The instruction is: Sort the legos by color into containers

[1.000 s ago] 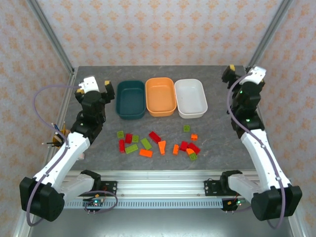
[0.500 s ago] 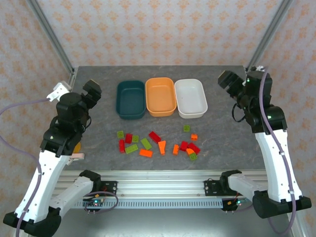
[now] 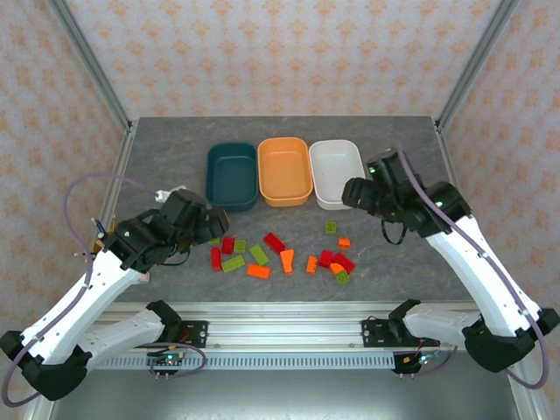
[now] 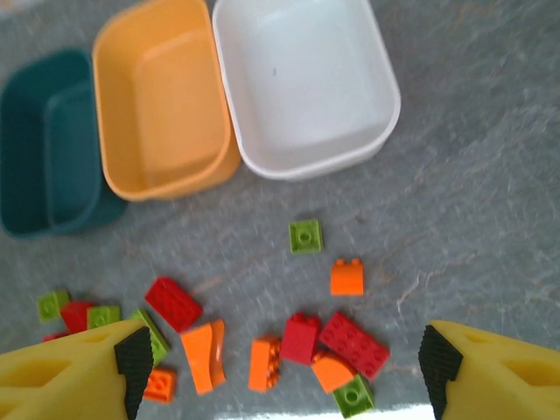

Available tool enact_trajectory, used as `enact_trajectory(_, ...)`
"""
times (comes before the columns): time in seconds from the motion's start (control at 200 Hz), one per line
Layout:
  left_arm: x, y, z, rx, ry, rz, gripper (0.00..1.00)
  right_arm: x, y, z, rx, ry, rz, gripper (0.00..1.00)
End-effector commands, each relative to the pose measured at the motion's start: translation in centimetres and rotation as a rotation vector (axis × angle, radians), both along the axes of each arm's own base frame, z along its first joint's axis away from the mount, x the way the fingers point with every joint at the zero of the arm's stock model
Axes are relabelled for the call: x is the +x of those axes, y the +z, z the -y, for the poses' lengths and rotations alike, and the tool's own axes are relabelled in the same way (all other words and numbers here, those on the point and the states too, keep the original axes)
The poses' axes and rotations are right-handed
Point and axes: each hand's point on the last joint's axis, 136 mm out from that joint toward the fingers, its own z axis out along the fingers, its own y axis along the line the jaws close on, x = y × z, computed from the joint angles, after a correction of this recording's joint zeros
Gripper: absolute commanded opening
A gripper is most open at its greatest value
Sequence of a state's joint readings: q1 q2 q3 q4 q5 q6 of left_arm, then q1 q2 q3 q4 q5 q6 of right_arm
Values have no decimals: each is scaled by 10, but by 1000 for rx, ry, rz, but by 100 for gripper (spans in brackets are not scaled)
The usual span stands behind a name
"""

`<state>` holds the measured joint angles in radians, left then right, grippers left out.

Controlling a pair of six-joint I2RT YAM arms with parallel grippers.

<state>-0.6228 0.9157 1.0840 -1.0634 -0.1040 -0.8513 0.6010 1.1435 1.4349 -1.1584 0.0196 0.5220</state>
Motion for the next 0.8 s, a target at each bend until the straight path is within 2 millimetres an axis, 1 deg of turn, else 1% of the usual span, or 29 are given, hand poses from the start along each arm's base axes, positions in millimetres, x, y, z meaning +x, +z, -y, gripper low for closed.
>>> enact_trajectory(0.0, -17, -19, 2, 16, 0, -54, 99, -14, -30, 1, -85, -15, -98, 81)
enact_trajectory(0.125, -22, -31, 24, -6, -52, -54, 99, -19, -49, -7, -77, -20, -120, 81)
enact_trajectory(0.2, -24, -38, 34, -12, -66, -51, 99, -20, -66, -13, -64, -14, -146, 81)
enact_trajectory(0.31, -25, -42, 52, -15, -106, -33, 99, -22, -91, -19, -66, 0, -189, 81)
enact_trajectory(0.43, -25, -42, 72, -14, -162, -15, 98, -27, -110, -14, -85, -21, -227, 80)
enact_trajectory(0.52, -24, -42, 84, -19, -198, -4, 98, -31, -129, -9, -95, -57, -254, 80)
enact_trajectory(0.651, -23, -42, 94, -33, -230, 12, 98, -34, -157, -11, -70, -83, -282, 80)
enact_trajectory(0.686, -22, -41, 95, -37, -231, 14, 98, -36, -163, -11, -60, -97, -299, 80)
enact_trajectory(0.696, -23, -41, 95, -38, -233, 16, 98, -37, -168, -10, -70, -103, -317, 80)
enact_trajectory(0.716, -23, -41, 94, -37, -232, 17, 98, -39, -174, -10, -71, -112, -336, 80)
enact_trajectory(0.791, -22, -42, 91, -31, -229, 25, 98, -44, -188, -7, -63, -146, -376, 80)
